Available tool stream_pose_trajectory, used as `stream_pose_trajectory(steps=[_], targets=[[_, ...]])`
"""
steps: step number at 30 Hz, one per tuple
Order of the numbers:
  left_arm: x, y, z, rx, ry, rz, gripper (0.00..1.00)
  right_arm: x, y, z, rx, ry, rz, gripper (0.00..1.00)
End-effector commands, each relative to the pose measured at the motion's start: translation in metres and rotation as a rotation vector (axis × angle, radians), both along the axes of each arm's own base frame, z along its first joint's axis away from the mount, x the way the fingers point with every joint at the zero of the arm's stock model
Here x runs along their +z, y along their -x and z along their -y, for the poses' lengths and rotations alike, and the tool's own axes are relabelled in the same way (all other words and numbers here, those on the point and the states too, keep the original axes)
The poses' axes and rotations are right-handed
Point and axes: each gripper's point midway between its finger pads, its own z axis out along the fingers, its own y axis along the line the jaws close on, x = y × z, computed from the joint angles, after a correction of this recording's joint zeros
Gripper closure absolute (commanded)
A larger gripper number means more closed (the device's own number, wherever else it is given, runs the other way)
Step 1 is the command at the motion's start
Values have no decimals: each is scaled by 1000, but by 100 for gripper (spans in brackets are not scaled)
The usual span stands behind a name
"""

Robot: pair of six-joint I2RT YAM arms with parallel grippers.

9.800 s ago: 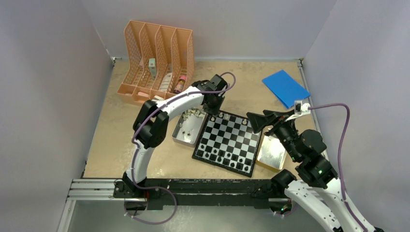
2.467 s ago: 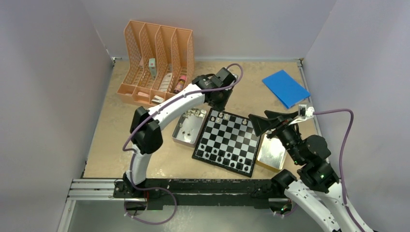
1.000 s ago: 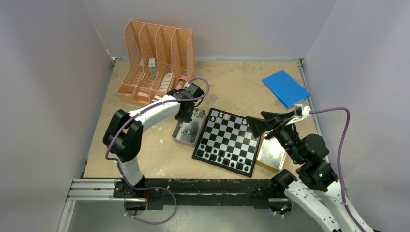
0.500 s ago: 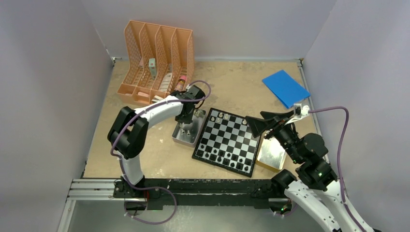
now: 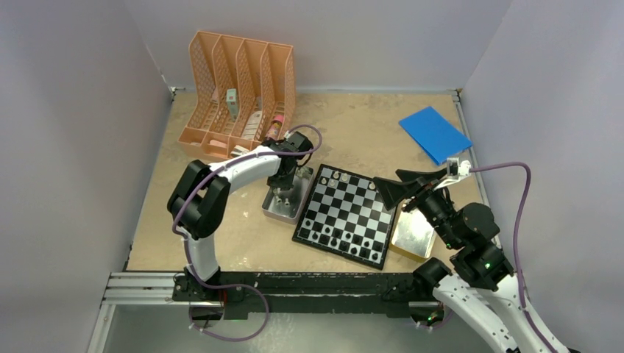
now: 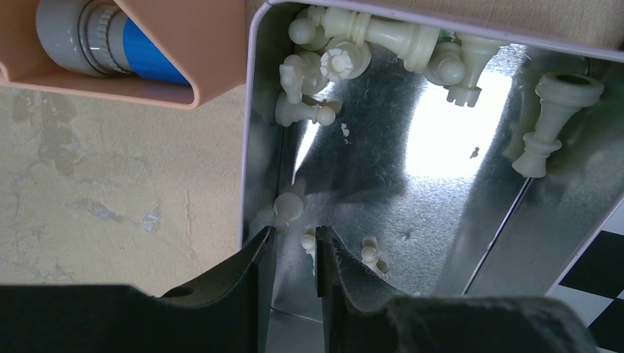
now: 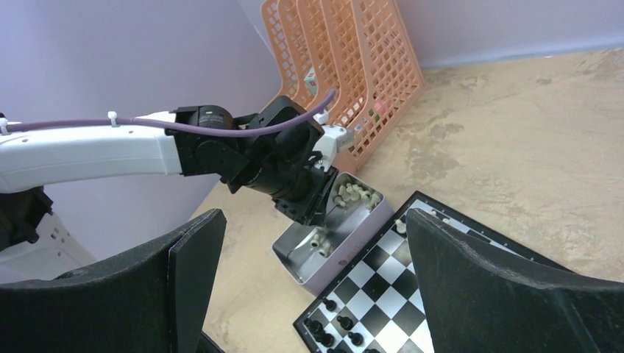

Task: Set up the chess pieces on the board
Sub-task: Pick up the chess piece from the storage box.

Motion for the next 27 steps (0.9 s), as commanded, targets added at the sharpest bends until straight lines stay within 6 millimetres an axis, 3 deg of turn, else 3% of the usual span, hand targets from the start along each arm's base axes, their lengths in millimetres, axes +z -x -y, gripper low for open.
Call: stream_pose_trajectory(steps=[1,14,20,27], targets=[[1,-9,5,-5,24,24,75,18,5,-1,22,-27,66,5],[1,-5,29,-57,78,3,78,15,3,-2,21,-25,59,5],[9,-3,49,-81,123,14,78,14,1,-3,16,-21,59,5],[21,-11,56,-72,141,42,78,14,3,-5,35,-16,59,5]])
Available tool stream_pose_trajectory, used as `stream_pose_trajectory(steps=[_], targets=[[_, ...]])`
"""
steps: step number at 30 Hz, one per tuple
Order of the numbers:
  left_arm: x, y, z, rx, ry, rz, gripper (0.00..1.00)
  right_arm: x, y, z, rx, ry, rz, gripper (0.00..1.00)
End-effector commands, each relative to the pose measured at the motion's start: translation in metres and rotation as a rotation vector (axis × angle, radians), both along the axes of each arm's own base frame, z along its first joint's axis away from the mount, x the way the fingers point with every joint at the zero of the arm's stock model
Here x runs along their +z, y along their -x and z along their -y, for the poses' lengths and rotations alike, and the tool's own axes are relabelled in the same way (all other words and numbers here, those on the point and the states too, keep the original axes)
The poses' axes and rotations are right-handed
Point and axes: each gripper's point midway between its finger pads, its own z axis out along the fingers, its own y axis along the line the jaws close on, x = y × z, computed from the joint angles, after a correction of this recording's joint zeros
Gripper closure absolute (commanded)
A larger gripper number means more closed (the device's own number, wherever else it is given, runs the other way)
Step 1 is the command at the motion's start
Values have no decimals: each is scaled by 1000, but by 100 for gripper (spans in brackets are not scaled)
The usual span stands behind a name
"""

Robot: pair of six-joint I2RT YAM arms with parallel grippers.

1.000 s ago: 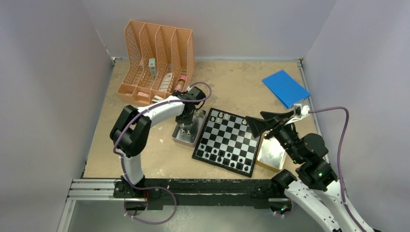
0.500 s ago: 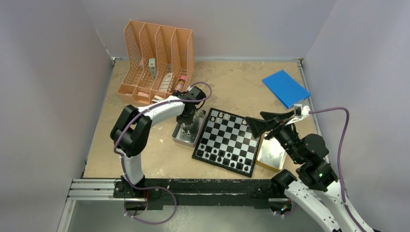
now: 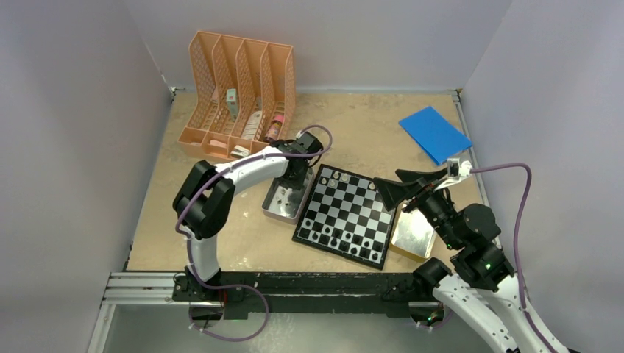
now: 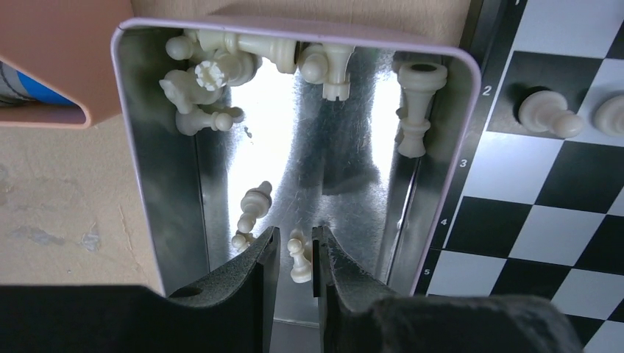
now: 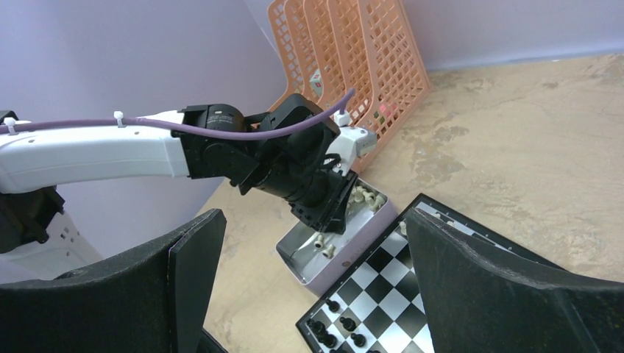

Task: Set up the chess pieces on the board
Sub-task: Pick up the chess piece from the storage box.

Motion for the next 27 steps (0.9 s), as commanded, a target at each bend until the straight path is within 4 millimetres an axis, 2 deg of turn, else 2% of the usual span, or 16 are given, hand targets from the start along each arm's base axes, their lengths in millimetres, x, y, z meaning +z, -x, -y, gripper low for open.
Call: stream_pose_trajectory(steps=[1,9,27], targets=[[20,-18,13,17,47,60,78,11,1,-5,26,-9,50,5],[29,-24,2,50,32,82,78,11,1,-4,23,-10,49,5],[0,-17,-18,86,52,17,75,12,2,-5,27,-8,48,5]])
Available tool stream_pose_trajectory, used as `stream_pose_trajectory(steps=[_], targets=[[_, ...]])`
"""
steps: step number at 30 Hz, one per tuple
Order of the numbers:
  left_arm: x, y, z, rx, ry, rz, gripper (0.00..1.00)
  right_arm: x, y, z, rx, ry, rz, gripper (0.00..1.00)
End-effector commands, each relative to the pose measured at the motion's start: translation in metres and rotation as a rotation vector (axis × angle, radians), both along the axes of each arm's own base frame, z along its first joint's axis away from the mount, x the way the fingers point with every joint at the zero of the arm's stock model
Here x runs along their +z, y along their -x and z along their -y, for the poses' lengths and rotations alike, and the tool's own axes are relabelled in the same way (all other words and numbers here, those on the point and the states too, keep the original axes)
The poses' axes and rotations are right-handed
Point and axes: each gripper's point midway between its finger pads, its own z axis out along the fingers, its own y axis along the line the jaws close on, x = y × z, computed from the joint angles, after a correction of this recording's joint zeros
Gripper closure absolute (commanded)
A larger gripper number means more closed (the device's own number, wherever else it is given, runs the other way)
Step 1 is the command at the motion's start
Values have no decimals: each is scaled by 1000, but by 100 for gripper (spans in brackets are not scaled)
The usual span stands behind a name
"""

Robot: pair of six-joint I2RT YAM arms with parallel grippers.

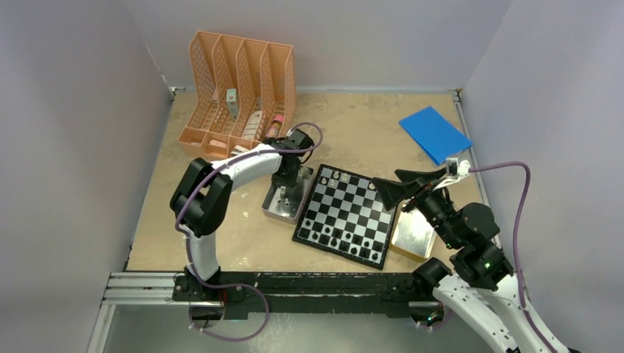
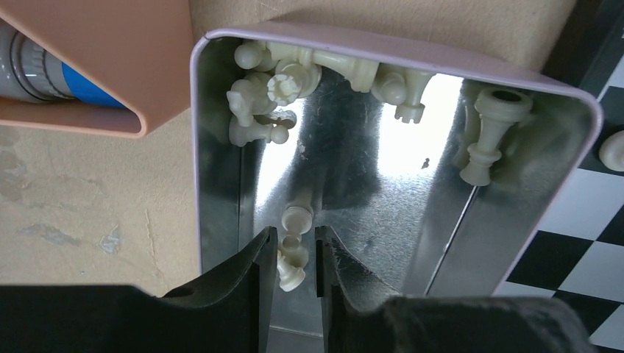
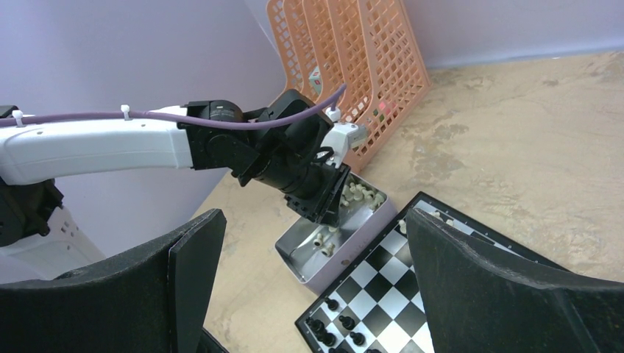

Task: Set up the chess pieces on the board
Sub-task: Pick up the chess piece from the storage box.

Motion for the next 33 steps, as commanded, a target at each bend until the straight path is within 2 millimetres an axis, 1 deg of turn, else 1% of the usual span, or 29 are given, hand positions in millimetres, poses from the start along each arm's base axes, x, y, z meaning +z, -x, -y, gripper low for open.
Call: stream_pose_trajectory(steps=[1,8,13,15,18,22,26,29,32,33], targets=[[5,-7,2,18,49,28,75,13,2,-4,23,-13,50,5],[-3,-4,1,8,51,12,75,11,-1,-3,12,-9,43,5],[0,0,3,1,63,-5,83,9,-3,-4,11,-3,34,5],[5,3,2,-3,62,-17,92,9,-3,-4,9,-2,34,5],[18,4,2,-16,69,-6,99,8,-3,-4,9,-1,31,5],[39,-2,3,-29,73,27,100,7,-6,-5,7,11,19,5],[61,-9,18,-71,127,63,100,7,-9,-3,-13,24,9,6],[75,-14,39,-119,164,97,100,10,-10,1,-32,22,11,6],[83,-18,60,-162,172,116,99,13,-10,4,-49,13,10,6],[82,-20,68,-180,172,114,99,14,-9,5,-54,7,9,6]])
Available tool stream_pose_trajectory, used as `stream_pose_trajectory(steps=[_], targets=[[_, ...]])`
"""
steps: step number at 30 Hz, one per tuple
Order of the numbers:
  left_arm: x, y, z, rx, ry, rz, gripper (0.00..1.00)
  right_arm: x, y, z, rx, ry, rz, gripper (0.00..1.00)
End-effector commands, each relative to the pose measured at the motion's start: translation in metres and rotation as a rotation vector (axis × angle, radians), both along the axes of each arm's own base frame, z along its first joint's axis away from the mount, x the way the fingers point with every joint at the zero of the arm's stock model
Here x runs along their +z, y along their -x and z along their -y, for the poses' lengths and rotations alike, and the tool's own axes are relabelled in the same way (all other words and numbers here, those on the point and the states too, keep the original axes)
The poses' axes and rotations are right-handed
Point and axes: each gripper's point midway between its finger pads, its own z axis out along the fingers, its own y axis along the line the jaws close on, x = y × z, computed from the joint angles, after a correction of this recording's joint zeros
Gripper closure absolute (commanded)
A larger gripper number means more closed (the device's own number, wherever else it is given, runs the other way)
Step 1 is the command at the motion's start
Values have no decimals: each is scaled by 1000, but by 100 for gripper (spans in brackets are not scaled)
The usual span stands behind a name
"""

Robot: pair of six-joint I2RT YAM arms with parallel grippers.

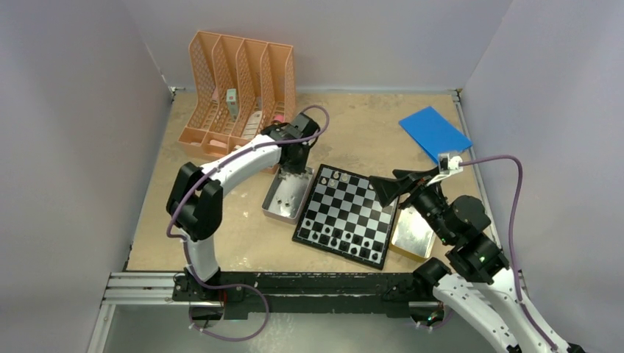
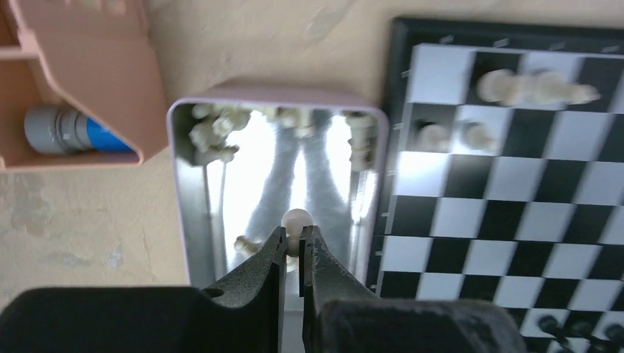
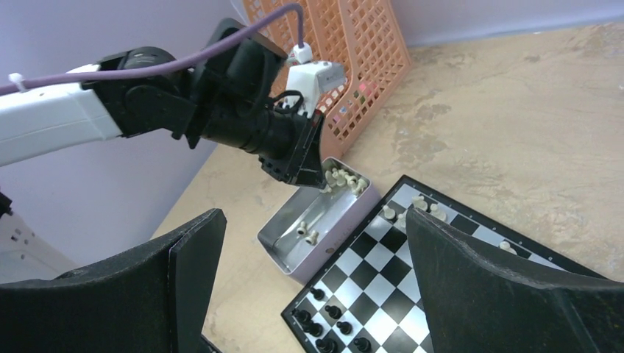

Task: Set up the chess pieces on the board
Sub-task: Pick up the chess piece from the storage box, then place the chess piece on the chessboard.

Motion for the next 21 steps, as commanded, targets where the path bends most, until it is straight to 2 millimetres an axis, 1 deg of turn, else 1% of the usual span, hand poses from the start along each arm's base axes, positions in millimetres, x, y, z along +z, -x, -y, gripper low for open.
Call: stream_pose_trajectory(steps=[1,6,8,12,16,21], targets=[[30,-8,44,-110,60,67,99,32,2,9,-37,-45,69,6],[28,-4,91,-195,69,77,99,37,4,14,-55,-65,80,6],[26,-3,105,-222,82,89,99,40,4,15,-60,-69,86,6],[23,-3,119,-244,106,81,99,46,6,19,-72,-79,96,6],[25,-2,131,-265,148,83,99,48,7,21,-79,-88,100,6],[20,-1,142,-274,163,72,98,46,12,22,-70,-114,85,6]])
